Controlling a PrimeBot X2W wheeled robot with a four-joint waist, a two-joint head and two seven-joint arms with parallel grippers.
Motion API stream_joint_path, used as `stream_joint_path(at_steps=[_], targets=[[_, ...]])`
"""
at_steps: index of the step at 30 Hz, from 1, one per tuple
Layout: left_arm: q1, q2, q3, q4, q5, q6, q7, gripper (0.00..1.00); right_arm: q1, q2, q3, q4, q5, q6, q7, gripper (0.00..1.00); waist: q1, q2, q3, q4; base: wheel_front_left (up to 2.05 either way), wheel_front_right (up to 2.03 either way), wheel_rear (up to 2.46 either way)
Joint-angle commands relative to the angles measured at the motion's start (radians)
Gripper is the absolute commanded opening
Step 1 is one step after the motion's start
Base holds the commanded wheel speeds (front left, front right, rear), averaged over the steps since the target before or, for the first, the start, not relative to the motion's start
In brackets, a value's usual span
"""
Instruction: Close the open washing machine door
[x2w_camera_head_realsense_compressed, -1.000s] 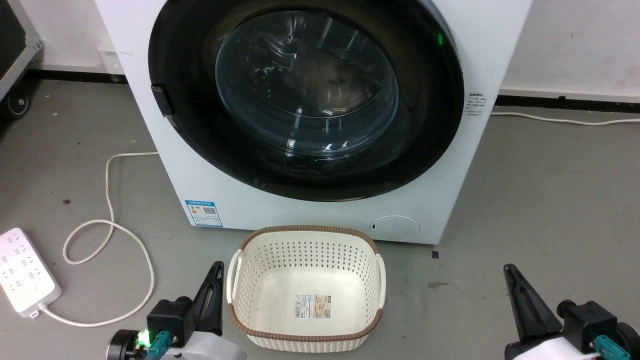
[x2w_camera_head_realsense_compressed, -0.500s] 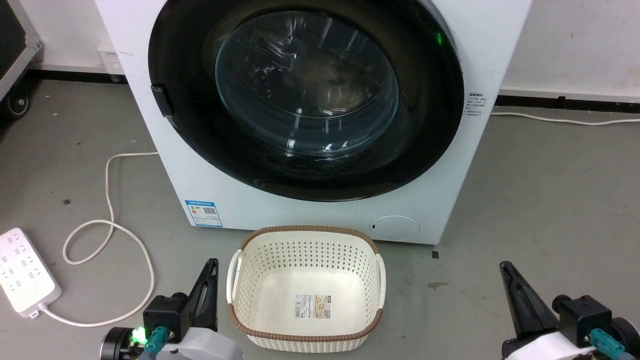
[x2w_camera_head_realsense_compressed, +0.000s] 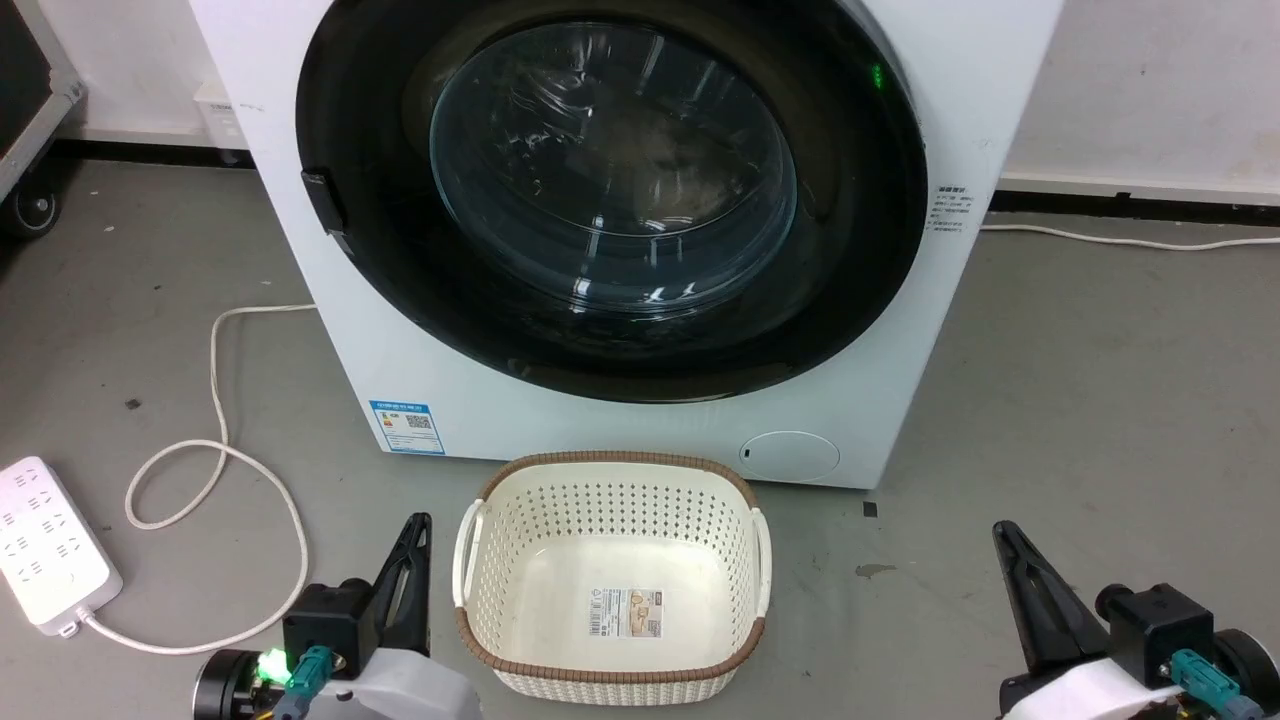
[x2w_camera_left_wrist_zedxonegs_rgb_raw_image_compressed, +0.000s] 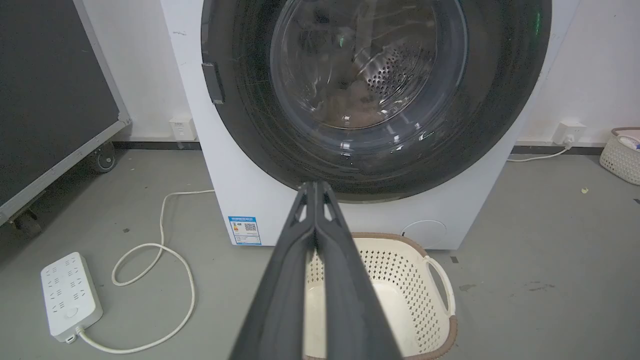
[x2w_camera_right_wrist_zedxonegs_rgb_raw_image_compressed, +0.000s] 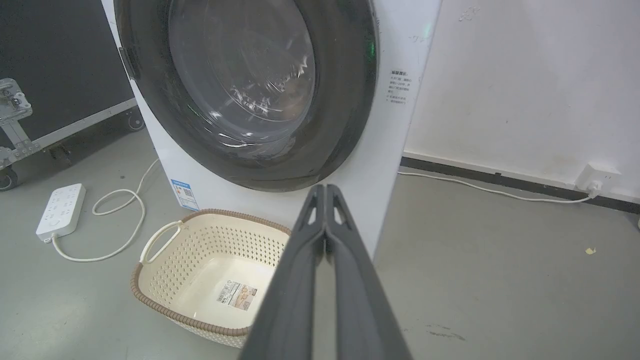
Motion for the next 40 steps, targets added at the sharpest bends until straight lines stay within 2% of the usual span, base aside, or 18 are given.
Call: stream_joint_path(at_steps=[1,40], targets=[[-0.003,0.000,0.005,-0.009,0.007,0.004,0.006,0.00,-0.020,0.005,0.002,-0.011,-0.003,0.000,0.007,0.00,0.0000,0.0000,0.000,0.000,0.00,0.00,0.00],[-0.004,0.000,0.038,-0.067,0.045,0.021,0.084,0.00,-0.041,0.008,0.022,-0.037,-0.014,-0.001,0.085,0.00,0.0000,0.0000,0.000,-0.002,0.00,0.00,0.00]])
